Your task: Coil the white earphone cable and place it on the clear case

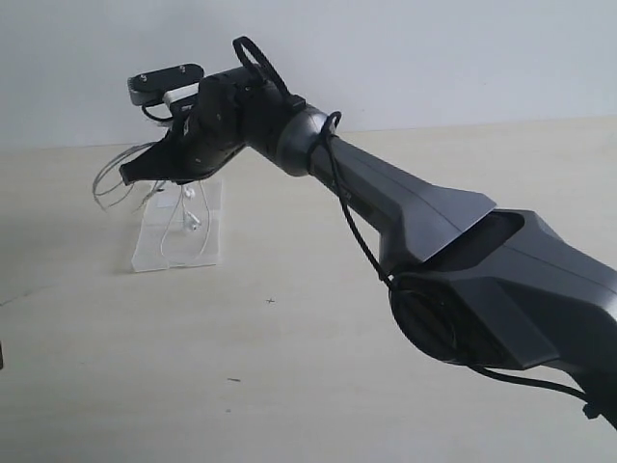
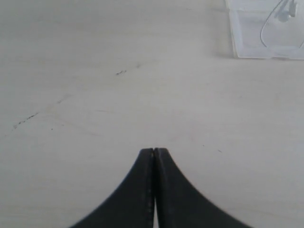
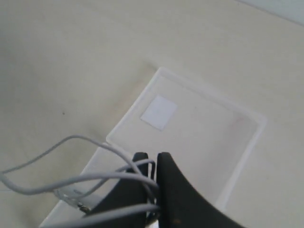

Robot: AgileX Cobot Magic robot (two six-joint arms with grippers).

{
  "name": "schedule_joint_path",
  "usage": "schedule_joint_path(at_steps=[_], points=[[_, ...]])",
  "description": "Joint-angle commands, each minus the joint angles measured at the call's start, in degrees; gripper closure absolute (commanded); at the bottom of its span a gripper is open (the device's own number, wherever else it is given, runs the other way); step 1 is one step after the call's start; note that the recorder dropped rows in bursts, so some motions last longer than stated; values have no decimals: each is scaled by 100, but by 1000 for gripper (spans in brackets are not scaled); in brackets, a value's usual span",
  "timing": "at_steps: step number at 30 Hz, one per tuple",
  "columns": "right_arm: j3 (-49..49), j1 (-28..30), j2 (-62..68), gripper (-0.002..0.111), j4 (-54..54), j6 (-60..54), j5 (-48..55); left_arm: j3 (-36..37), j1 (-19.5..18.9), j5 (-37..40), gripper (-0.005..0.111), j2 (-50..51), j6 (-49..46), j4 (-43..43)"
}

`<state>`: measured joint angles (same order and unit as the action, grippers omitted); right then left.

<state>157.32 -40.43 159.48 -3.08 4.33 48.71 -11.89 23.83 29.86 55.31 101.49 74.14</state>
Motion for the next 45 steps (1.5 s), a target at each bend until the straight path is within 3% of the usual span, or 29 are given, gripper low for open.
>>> schedule_joint_path(at_steps=[1, 14, 17, 22, 25, 28, 30, 45], points=[[23, 25, 100, 108, 252, 296, 211, 12, 9, -51, 107, -24, 59, 40], [23, 25, 257, 108, 162, 368, 735, 21, 9, -148, 107, -24, 59, 40], [23, 25, 396, 108, -398, 136, 787, 21, 9, -178, 107, -24, 59, 40], [23, 13, 456, 108, -446, 157, 634, 35, 9, -175, 107, -24, 47, 40], [23, 13, 456, 93, -508, 139, 750, 35, 9, -175, 107, -24, 47, 40], [23, 13, 415, 54, -586, 134, 895, 35, 9, -175, 107, -24, 47, 40], [23, 13, 359, 45, -611, 165, 895, 35, 9, -175, 107, -24, 47, 40], [23, 13, -8, 46, -647, 337, 1152, 35, 9, -328, 107, -24, 47, 40]])
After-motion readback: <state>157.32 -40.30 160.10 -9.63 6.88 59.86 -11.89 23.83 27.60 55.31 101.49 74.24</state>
